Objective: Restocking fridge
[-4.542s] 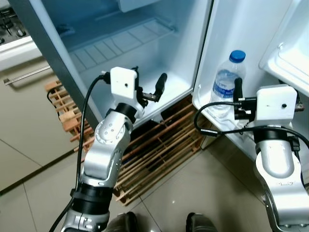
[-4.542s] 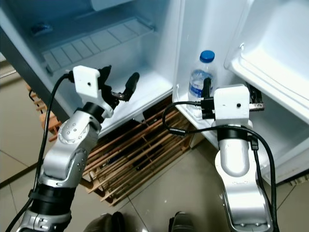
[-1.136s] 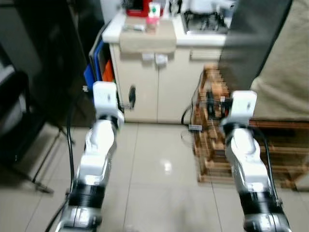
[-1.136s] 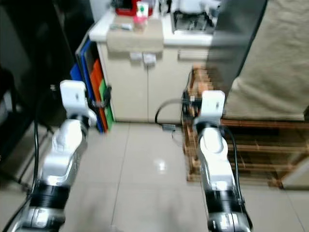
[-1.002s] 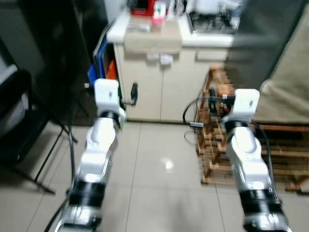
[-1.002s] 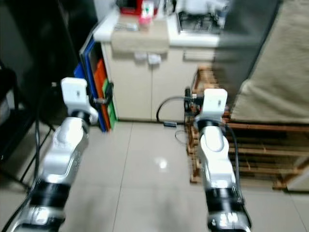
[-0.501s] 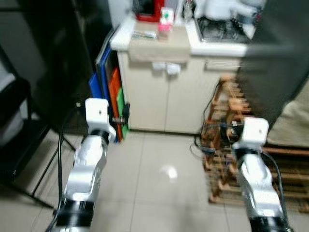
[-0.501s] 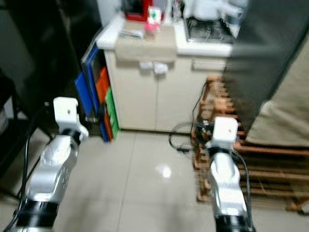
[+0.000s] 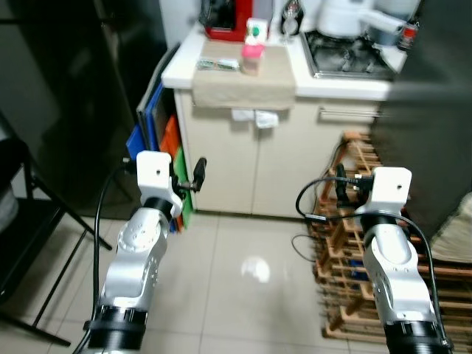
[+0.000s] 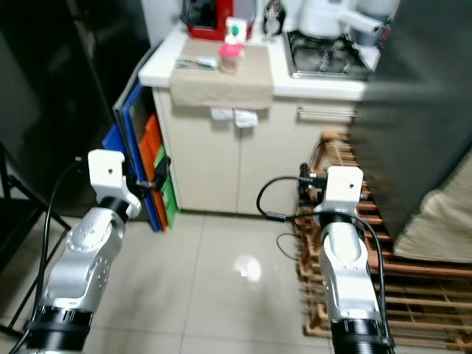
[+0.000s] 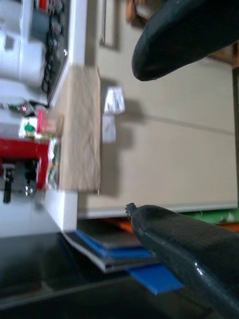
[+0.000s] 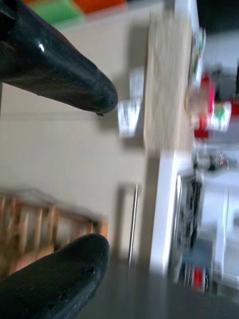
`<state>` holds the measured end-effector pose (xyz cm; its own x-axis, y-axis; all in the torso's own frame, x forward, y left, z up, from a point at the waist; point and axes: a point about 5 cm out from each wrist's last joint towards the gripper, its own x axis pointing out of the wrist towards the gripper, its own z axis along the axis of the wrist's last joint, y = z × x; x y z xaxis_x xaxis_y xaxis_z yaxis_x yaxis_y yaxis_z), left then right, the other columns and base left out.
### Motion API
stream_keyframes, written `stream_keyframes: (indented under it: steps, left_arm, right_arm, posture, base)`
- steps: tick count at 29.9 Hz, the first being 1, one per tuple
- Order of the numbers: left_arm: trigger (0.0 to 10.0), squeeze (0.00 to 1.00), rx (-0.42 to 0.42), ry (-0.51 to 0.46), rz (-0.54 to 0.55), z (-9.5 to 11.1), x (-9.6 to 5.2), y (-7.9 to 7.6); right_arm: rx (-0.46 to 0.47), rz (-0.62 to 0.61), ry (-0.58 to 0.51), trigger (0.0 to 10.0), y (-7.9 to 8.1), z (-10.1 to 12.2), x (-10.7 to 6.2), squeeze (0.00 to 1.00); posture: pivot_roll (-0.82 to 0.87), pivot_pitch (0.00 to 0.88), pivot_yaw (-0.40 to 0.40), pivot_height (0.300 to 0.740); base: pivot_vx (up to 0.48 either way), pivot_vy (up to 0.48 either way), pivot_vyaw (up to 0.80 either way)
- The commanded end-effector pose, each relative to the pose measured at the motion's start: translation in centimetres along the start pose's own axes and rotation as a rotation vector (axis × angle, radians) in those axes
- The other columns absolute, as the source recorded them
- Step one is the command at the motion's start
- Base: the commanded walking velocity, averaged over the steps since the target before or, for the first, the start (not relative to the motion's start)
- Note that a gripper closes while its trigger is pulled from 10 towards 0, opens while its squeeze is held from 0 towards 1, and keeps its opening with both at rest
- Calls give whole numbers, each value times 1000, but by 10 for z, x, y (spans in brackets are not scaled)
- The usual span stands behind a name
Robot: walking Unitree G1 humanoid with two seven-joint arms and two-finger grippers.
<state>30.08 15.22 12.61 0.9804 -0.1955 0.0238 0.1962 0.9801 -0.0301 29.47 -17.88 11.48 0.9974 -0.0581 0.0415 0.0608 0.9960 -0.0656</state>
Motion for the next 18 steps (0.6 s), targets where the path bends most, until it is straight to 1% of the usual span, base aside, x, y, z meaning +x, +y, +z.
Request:
stream_keyframes:
  steps: [1,4,6,9,13,17,18]
  left_arm:
    - [10000,0,1,15,-31,-1,5,-5]
    - [10000,0,-25,17,-42,-2,10,-6]
    - [10000,0,-20,7,-48,-1,11,-7]
    - [10000,0,-66,-20,-86,4,15,-10]
    - [10000,0,-87,-37,-129,8,21,-16]
    - [10000,0,-79,-37,-140,8,22,-18]
    - [10000,0,-67,-39,-140,8,24,-17]
  right_arm:
    - [-26,-27,-13,10000,-7,2,1,0]
    - [-9,-61,-2,10000,-12,-4,2,0]
    - [-3,-70,2,10000,-13,-5,2,0]
    - [3,-81,-7,10000,-15,-2,5,0]
    - [-2,-87,-43,10000,-16,5,8,0]
    - [-3,-109,-59,10000,-19,7,8,0]
    - [2,-111,-61,10000,-20,7,8,8]
  posture:
    - [-79,0,29,740]
    - [-82,0,32,740]
    - [-82,0,32,740]
    - [-93,0,32,740]
    - [-102,0,35,740]
    - [-102,0,35,740]
    - [-101,0,36,740]
  base:
    - [0,0,-575]
    - [0,0,-575]
    - [0,0,-575]
    - [0,0,-587]
    - [0,480,-584]
    - [0,480,-581]
    - [0,480,-581]
